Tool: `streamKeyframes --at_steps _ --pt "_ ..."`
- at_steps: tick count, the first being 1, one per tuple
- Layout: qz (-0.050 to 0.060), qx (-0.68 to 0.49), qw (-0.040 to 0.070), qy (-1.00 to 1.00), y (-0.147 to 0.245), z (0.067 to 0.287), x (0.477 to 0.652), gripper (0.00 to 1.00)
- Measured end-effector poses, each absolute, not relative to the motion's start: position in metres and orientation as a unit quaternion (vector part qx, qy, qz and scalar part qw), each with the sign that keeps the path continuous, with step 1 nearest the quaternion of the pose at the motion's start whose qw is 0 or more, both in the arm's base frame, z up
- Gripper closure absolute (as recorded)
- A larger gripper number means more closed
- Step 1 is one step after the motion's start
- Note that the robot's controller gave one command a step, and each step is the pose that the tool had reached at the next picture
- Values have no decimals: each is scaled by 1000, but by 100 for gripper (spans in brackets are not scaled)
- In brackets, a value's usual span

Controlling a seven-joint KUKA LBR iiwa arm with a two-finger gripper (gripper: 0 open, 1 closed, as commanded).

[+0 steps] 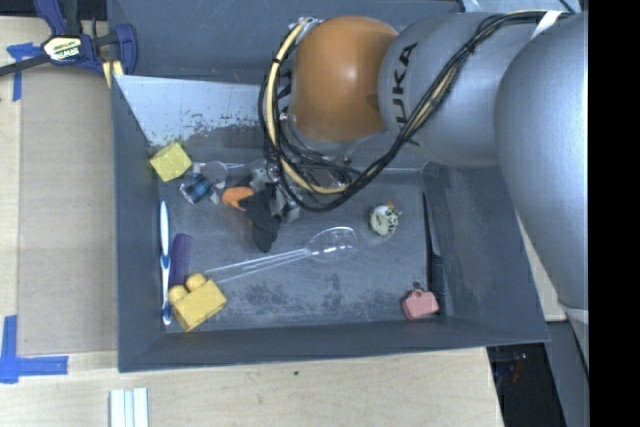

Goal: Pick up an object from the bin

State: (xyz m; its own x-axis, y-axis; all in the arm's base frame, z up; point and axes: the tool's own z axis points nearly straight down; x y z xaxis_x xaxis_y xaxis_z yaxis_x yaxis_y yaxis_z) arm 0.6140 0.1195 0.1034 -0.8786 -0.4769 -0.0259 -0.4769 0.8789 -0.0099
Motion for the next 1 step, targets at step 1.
streamKeyframes --at_steps 1 --pt "-2 -245 15 969 120 156 614 100"
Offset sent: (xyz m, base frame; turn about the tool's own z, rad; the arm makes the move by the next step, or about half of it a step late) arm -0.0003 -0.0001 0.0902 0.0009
